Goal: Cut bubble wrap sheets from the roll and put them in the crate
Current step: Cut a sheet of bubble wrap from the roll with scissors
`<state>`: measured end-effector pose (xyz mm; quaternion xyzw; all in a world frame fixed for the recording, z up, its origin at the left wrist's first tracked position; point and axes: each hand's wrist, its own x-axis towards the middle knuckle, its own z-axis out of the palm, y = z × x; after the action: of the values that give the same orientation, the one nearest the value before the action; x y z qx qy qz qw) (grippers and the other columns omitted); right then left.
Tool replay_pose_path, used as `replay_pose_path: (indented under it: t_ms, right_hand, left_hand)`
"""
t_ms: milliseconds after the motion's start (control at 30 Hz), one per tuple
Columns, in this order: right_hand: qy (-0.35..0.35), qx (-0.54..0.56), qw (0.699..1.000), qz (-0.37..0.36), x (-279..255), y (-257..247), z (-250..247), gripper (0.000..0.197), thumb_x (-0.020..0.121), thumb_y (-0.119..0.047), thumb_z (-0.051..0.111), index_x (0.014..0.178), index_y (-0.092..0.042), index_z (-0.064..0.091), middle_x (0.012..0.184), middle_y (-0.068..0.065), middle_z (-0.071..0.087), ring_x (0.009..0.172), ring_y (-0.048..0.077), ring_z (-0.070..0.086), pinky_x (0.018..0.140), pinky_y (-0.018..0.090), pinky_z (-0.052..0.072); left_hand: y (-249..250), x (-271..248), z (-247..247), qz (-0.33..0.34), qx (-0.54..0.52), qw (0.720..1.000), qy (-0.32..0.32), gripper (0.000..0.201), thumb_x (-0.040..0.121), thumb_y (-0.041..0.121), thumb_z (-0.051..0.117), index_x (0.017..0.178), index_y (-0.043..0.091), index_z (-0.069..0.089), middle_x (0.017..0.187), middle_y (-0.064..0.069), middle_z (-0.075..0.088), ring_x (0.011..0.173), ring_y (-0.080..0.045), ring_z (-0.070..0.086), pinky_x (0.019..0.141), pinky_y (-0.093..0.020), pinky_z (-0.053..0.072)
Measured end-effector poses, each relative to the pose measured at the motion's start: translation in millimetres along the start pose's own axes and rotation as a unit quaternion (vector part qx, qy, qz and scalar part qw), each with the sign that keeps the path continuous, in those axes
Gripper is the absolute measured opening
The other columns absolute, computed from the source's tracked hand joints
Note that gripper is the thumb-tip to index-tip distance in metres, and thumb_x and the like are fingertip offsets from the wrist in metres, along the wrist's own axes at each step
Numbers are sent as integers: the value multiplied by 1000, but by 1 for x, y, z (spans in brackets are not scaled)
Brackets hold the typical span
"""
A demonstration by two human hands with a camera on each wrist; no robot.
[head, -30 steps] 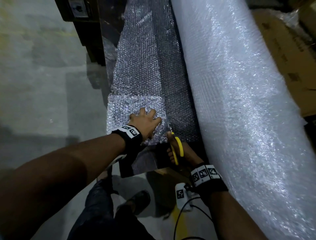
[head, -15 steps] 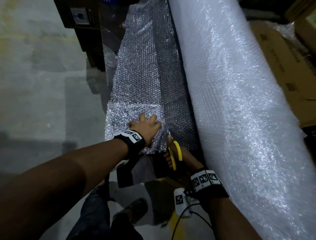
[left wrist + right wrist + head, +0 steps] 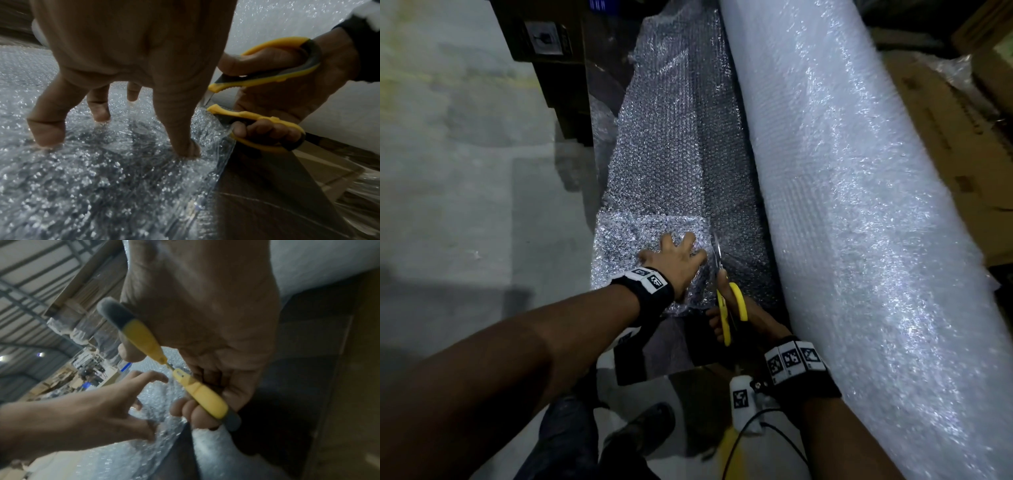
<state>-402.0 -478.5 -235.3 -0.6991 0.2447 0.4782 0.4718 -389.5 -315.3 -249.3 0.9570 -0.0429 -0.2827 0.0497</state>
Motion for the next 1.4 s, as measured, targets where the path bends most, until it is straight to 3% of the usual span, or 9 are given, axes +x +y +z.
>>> replay_pose_path:
  t_ms: [133, 433, 600, 733, 867, 1067, 1200, 1333, 1400]
  right_hand:
    - [-14, 0, 1000, -6, 1, 3, -6, 86, 52, -88, 53, 80, -7, 57, 61, 6, 50, 52, 19, 48, 54, 27, 41]
    - [9, -3, 1000, 28, 9, 13, -3, 93, 48, -85, 48, 79, 1, 61, 60, 12, 54, 53, 25, 54, 56, 30, 47]
    - [15, 3, 1000, 4, 7, 6, -3, 85, 55, -82, 50, 76, -1, 60, 59, 10, 52, 51, 23, 51, 53, 27, 45]
    - [24, 5, 1000, 6, 8, 6, -5, 79, 73, -80, 50, 73, -2, 59, 57, 9, 49, 50, 22, 49, 53, 27, 43]
    - [19, 5, 1000, 6, 7, 5, -6, 78, 61, -82, 50, 70, -4, 57, 54, 8, 48, 46, 20, 48, 50, 24, 42]
    - [54, 3, 998, -35, 9, 13, -8, 63, 86, -68, 55, 63, -9, 54, 45, 0, 46, 38, 13, 45, 41, 18, 38]
    - [64, -7, 997, -37, 10, 10, -5, 67, 83, -72, 55, 63, -8, 55, 44, 1, 47, 36, 13, 46, 40, 19, 39]
    - [26, -18, 1000, 3, 13, -2, -5, 94, 57, -91, 43, 78, -2, 61, 55, 8, 54, 46, 20, 54, 46, 24, 44]
    - [19, -17, 1000, 1, 13, -8, -5, 92, 63, -90, 42, 80, -1, 61, 61, 10, 54, 51, 21, 54, 49, 26, 45]
  left_hand:
    - [0, 2, -1, 0, 4, 1000, -7, 100, 71, 36, 87, 145, 33, 21, 160, -5, -1, 138, -48, 18, 84, -72, 48]
    - [-12, 10, -7, 28, -24, 999, -3, 95, 71, 44, 84, 144, 28, 26, 155, -8, 16, 135, -42, 28, 83, -70, 51]
    - [-12, 8, -5, 28, 3, 1000, 3, 95, 76, 46, 80, 148, 26, 22, 157, -9, 15, 135, -41, 28, 85, -69, 51]
    - [-15, 5, -5, 36, 26, 999, 14, 96, 76, 50, 78, 149, 25, 22, 157, -10, 16, 134, -40, 31, 89, -67, 50]
    - [-16, 3, 4, 57, 66, 994, 63, 95, 74, 53, 79, 147, 24, 24, 159, -12, 15, 136, -39, 31, 97, -68, 42]
    - [-20, 5, 14, 83, 63, 993, 55, 93, 78, 55, 76, 149, 27, 22, 161, -9, 12, 141, -39, 24, 103, -69, 36]
    - [-21, 3, 13, 85, 60, 993, 51, 92, 77, 55, 75, 148, 29, 24, 161, -8, 12, 141, -40, 21, 102, -69, 36]
    - [-22, 2, 13, 87, 61, 993, 47, 94, 77, 54, 76, 150, 30, 22, 162, -7, 11, 142, -42, 19, 103, -70, 35]
    - [-22, 2, 13, 88, 59, 993, 43, 95, 76, 53, 77, 149, 30, 21, 161, -8, 10, 142, -42, 19, 102, -70, 34]
